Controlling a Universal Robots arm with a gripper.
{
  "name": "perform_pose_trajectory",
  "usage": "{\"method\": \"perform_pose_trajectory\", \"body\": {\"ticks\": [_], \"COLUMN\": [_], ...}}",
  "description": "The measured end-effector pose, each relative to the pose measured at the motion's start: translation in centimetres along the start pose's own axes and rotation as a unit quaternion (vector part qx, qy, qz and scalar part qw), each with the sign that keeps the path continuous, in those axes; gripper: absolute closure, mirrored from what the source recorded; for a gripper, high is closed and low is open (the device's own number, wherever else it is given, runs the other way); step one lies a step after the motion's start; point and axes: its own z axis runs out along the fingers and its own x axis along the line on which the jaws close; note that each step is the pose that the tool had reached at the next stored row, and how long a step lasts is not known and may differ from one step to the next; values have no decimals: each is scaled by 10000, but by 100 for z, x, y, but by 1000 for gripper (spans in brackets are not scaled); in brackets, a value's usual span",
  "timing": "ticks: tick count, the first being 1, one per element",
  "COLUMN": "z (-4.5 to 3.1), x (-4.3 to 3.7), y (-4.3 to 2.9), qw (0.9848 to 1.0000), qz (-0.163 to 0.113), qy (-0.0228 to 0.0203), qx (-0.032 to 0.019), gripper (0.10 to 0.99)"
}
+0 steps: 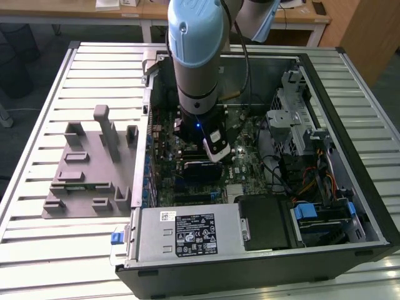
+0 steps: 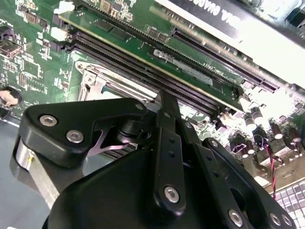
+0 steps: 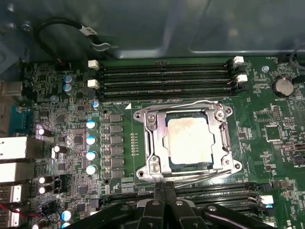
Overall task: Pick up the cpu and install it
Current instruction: 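Install the second cpu locking lever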
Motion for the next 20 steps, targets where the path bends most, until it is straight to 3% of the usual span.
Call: {"method": "perform_pose_trajectory", "body": {"ticks": [7, 12, 17, 20], "z": [22, 53, 67, 87], "x": [14, 55, 88, 92], "y": [-44, -66, -72, -78], "qw": [9997, 9995, 9991, 9989], "qz": [22, 28, 39, 43], "qy": [17, 21, 30, 32], "qx": [-241, -303, -429, -464], "gripper": [980, 980, 980, 980]}}
